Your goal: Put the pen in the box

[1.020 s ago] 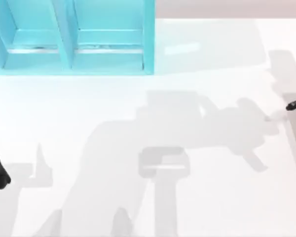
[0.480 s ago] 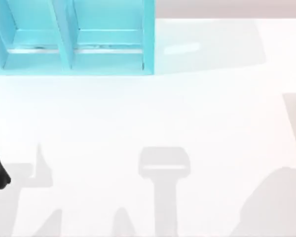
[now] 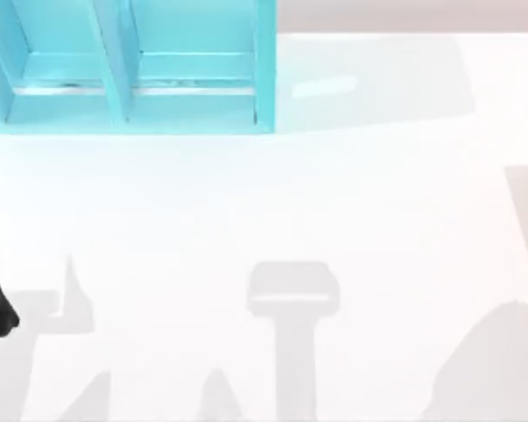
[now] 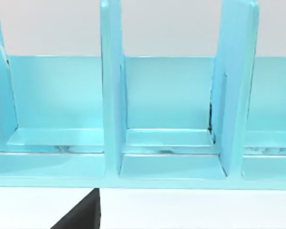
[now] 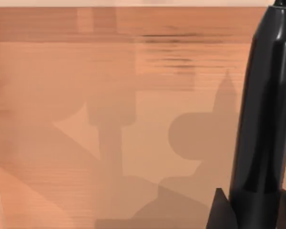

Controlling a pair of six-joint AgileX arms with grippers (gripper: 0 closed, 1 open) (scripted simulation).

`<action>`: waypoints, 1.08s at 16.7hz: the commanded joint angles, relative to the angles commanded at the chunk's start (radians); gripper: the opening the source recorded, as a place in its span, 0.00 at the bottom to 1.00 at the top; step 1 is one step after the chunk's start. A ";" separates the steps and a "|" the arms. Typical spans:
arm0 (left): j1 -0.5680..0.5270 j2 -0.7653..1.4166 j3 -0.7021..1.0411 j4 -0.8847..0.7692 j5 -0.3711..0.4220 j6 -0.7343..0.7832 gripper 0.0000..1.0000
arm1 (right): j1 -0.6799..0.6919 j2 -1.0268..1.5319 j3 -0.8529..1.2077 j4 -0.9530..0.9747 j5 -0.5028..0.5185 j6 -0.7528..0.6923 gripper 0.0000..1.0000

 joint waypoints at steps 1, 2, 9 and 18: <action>0.000 0.000 0.000 0.000 0.000 0.000 1.00 | 0.023 0.002 -0.009 0.015 0.002 0.021 0.00; 0.000 0.000 0.000 0.000 0.000 0.000 1.00 | 0.057 0.002 -0.022 0.033 0.005 0.047 0.00; 0.000 0.000 0.000 0.000 0.000 0.000 1.00 | 0.163 -0.020 -0.176 0.151 0.017 0.116 0.00; 0.000 0.000 0.000 0.000 0.000 0.000 1.00 | 0.064 -0.035 -0.259 0.225 0.002 0.066 0.08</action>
